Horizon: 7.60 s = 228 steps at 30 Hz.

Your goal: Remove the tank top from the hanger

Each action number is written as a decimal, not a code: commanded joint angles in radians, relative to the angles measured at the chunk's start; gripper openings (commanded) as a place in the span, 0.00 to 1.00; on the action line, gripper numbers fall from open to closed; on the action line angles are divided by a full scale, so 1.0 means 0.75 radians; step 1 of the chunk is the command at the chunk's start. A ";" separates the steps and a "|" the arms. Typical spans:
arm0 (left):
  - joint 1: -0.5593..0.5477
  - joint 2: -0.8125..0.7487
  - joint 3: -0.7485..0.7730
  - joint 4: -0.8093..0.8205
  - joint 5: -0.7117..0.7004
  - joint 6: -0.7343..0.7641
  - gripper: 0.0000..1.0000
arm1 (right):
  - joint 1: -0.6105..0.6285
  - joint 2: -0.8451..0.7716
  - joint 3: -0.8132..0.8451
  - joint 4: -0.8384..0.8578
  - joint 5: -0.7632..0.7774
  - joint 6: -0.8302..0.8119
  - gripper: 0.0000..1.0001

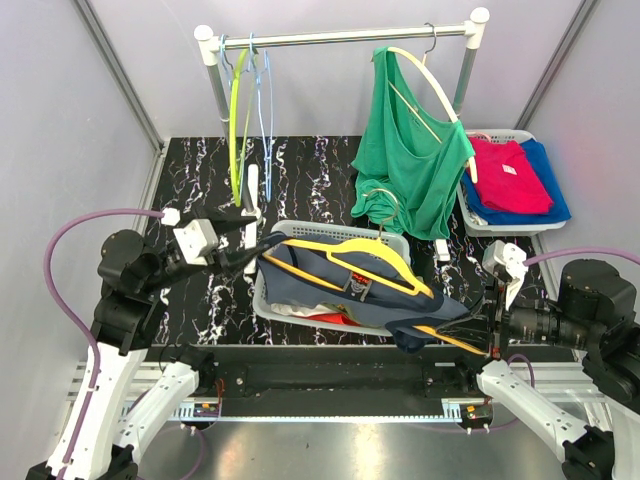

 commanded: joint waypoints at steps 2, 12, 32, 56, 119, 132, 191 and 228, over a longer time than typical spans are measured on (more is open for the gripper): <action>0.001 -0.022 0.055 0.047 0.106 -0.096 0.79 | 0.001 -0.007 0.021 0.069 -0.043 0.010 0.00; 0.001 -0.004 -0.010 0.100 0.175 -0.131 0.68 | 0.001 0.001 0.009 0.071 -0.043 0.004 0.00; 0.001 -0.014 -0.057 0.100 0.155 -0.106 0.14 | 0.003 -0.003 0.023 0.083 -0.061 0.016 0.00; 0.028 0.013 0.014 0.088 -0.005 0.002 0.11 | 0.001 -0.038 -0.010 0.075 -0.078 0.012 0.00; -0.093 -0.014 -0.309 -0.085 0.269 0.115 0.99 | 0.001 -0.052 0.021 0.175 0.008 0.088 0.00; -0.146 0.048 -0.401 0.096 0.118 -0.004 0.00 | 0.001 -0.001 0.045 0.198 -0.016 0.074 0.00; -0.181 0.311 0.662 -0.180 0.185 0.264 0.99 | 0.003 0.144 -0.018 0.420 -0.123 -0.176 0.00; -0.234 0.643 0.892 -0.577 0.414 0.055 0.06 | 0.001 0.330 -0.005 0.592 -0.190 -0.227 0.00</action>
